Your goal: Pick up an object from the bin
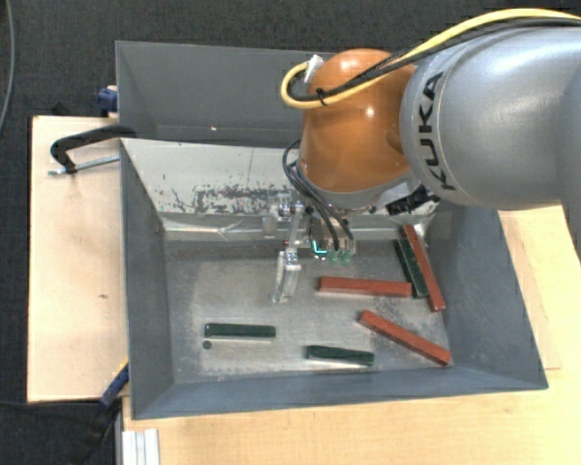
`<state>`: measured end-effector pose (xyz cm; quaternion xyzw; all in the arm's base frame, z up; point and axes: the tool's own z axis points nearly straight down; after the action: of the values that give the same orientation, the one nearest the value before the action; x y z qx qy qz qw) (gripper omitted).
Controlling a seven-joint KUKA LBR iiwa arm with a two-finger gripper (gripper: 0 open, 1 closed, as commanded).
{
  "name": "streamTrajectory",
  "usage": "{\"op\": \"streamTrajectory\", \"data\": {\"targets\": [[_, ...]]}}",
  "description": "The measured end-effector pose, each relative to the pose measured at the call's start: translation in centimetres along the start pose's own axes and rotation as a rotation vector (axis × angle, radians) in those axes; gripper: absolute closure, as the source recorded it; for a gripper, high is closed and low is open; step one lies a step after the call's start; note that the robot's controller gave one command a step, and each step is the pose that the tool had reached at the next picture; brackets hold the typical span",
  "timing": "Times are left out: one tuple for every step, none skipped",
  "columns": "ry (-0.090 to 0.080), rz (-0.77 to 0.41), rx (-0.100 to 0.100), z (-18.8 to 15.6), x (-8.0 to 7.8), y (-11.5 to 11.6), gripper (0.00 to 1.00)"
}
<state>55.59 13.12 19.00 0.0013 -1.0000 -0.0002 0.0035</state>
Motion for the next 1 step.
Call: {"op": "streamTrajectory", "data": {"targets": [[-0.008, 0.002, -0.001, -0.44, -0.19, -0.07, 0.00]]}}
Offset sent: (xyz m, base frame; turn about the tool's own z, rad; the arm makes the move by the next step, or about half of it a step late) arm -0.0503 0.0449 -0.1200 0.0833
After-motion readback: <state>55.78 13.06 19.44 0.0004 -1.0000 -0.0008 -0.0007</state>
